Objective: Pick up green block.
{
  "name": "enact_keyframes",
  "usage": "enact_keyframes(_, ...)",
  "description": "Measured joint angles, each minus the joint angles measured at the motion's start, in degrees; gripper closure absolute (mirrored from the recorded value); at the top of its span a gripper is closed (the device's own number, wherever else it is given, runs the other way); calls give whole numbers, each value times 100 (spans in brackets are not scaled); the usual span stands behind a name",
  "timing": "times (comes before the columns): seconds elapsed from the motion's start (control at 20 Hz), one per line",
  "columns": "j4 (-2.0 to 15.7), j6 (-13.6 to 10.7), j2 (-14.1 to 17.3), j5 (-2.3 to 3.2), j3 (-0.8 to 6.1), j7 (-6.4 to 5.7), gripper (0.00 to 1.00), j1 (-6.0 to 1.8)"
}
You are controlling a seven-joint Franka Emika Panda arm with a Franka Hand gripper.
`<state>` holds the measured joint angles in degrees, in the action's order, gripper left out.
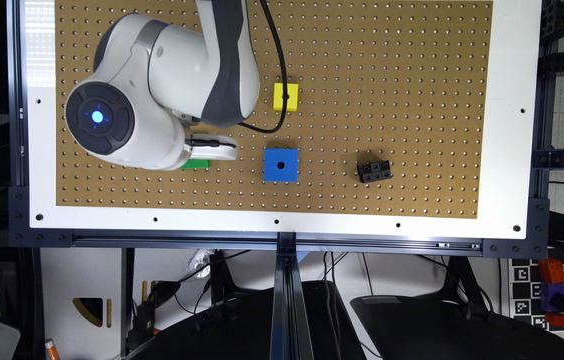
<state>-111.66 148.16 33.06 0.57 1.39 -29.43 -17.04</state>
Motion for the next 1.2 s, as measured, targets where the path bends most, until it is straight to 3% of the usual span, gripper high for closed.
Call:
enact_keyframes(0.45,108,13,171,-2,22,0,0,-2)
enact_keyframes(0.5,114,8,167,-3,27,0,100,-1)
enact_keyframes(1.2,111,-40,119,-3,28,0,100,-5)
